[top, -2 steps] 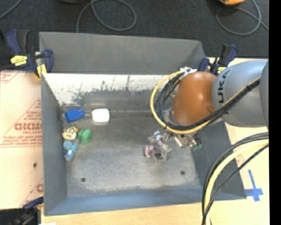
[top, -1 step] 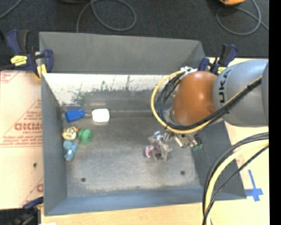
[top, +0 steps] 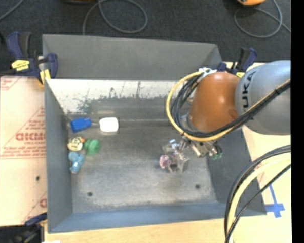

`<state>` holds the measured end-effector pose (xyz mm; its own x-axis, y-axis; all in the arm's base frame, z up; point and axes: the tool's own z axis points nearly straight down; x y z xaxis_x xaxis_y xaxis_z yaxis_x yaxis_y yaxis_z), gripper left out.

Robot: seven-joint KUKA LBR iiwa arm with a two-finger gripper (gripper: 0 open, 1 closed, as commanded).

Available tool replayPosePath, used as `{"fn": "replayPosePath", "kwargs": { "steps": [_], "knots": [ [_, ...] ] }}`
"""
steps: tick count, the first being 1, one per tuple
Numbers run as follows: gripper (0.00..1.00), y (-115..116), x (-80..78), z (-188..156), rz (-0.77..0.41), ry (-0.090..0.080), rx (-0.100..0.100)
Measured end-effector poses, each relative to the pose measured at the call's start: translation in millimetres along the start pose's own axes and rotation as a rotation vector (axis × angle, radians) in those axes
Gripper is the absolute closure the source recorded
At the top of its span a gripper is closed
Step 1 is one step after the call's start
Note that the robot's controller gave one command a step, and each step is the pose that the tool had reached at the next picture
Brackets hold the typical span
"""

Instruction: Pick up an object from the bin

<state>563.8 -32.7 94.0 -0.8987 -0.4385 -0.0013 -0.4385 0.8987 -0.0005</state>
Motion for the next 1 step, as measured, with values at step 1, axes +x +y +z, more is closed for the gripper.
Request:
{"fn": "replayPosePath", "kwargs": {
  "steps": [1],
  "knots": [
    [1.0,-1.8,-2.8,-16.7,0.001,-0.009,0.005]
  ]
}}
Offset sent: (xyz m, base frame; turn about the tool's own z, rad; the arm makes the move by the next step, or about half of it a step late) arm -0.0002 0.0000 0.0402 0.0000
